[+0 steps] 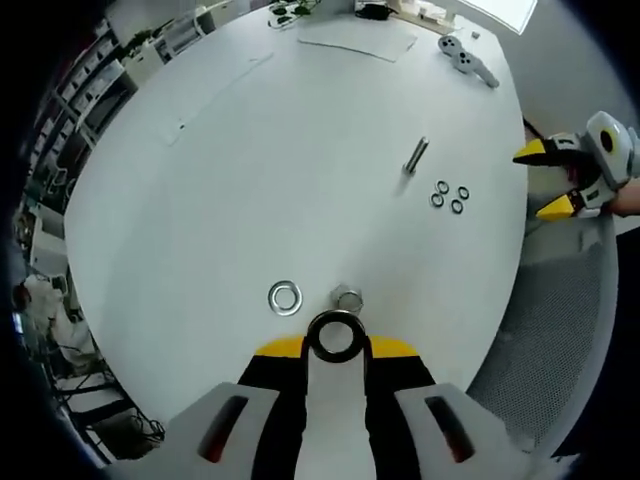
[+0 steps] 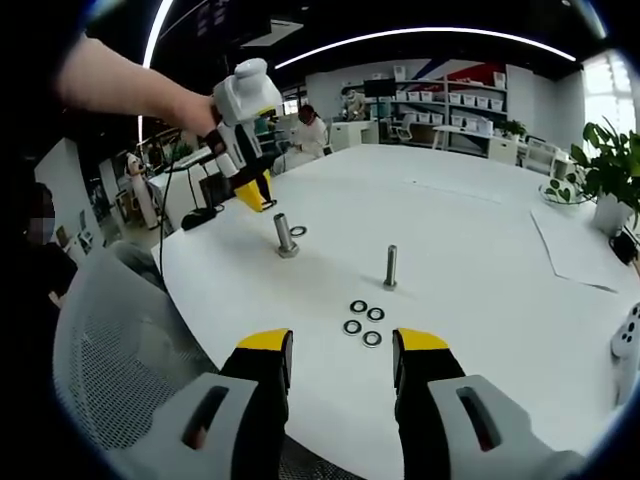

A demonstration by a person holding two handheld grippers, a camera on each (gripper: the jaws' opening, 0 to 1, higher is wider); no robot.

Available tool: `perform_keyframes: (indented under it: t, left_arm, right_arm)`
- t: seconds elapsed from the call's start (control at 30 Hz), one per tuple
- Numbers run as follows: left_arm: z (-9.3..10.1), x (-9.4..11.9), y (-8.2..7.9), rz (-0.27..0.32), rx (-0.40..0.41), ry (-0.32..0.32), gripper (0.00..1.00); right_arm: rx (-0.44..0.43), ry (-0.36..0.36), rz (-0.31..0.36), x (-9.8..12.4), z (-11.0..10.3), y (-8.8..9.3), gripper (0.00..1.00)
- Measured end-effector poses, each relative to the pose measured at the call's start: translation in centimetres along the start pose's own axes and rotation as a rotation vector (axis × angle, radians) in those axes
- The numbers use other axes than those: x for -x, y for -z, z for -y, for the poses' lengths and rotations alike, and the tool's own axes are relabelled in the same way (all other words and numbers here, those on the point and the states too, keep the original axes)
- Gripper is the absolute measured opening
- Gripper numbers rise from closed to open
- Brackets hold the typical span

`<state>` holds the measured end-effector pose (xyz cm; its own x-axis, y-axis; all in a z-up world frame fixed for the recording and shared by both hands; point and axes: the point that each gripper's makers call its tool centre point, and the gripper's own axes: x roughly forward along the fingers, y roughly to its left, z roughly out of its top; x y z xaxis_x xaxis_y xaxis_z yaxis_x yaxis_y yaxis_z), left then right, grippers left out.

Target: Place the washer onto the threaded stud by aligning its center hole with the stud, sliding it down to the base, and recovering from edge contact or off-axis alignment until the washer reaches the visible bottom stop.

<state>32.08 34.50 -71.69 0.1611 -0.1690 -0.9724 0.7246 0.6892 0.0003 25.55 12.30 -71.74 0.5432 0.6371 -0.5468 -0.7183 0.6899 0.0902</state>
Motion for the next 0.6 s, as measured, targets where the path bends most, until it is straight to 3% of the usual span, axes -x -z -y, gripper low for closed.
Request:
perform_keyframes:
  t: [0.6]
  left_arm:
    - [0.9,-1.3,-1.4,-0.031,-0.071,0.010,0.18]
  right_arm:
    - [-0.001,0.001,0.003,0.0,0.1,0.0,0.43]
